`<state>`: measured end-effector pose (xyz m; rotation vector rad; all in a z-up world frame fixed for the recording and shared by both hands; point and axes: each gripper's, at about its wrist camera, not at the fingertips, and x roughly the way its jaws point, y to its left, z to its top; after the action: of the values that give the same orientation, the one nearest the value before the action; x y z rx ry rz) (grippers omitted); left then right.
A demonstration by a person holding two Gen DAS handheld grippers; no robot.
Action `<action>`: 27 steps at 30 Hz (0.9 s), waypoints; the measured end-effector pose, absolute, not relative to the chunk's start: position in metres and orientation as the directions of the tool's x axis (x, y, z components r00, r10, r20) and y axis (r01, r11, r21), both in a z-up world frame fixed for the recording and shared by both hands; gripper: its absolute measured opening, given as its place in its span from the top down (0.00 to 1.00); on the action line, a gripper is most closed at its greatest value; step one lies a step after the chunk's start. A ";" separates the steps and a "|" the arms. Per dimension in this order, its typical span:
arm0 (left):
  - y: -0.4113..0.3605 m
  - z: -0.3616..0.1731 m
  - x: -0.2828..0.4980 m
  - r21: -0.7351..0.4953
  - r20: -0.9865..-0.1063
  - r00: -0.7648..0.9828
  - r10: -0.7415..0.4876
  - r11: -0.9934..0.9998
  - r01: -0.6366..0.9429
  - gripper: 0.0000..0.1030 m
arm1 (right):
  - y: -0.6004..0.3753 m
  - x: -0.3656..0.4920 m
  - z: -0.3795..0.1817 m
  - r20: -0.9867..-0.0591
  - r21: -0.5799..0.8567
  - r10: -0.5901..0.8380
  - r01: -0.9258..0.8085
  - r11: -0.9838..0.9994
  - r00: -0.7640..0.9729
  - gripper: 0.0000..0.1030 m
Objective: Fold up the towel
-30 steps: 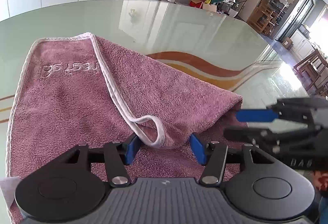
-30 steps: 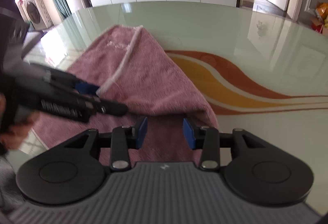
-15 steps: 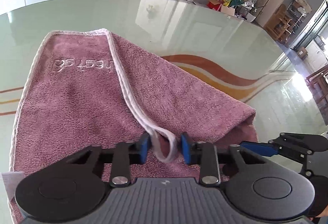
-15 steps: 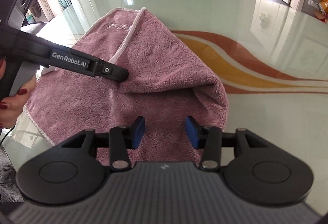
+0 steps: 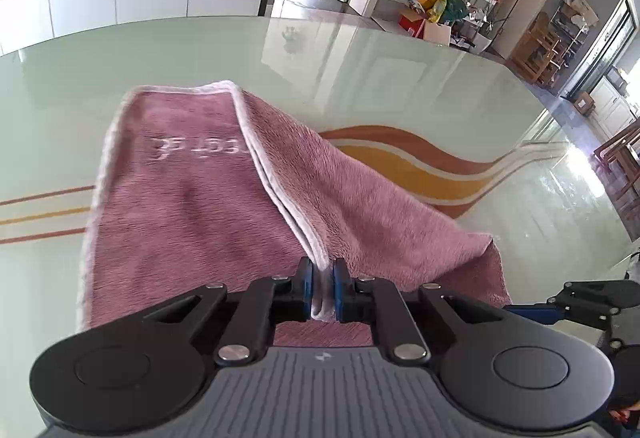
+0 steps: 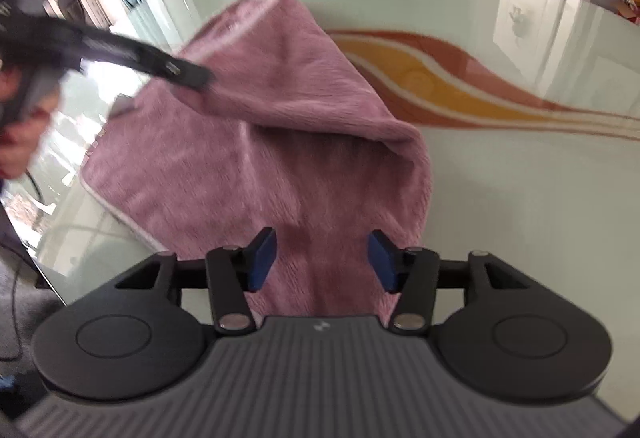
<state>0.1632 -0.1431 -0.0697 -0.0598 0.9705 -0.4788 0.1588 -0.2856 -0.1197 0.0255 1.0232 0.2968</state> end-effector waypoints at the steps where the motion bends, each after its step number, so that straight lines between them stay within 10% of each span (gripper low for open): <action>1: -0.137 -0.066 0.161 -0.259 -0.778 0.473 -0.415 0.896 0.360 0.90 | -0.284 0.158 -0.121 -0.837 0.152 0.250 -0.233 0.961 0.486 0.49; 10: -0.086 -0.045 0.126 -0.278 -0.760 0.502 -0.414 0.904 0.325 0.90 | -0.265 0.159 -0.124 -0.854 0.082 0.205 -0.265 0.961 0.478 0.31; 27: -0.050 -0.070 0.106 -0.377 -0.774 0.433 -0.463 0.885 0.273 0.86 | -0.244 0.134 -0.106 -0.844 0.082 0.207 -0.262 0.962 0.495 0.31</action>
<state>0.1059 -0.0497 -0.0702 -0.2070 1.0263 -0.4622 0.1336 -0.2443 -0.1055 -0.0597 1.0136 0.2844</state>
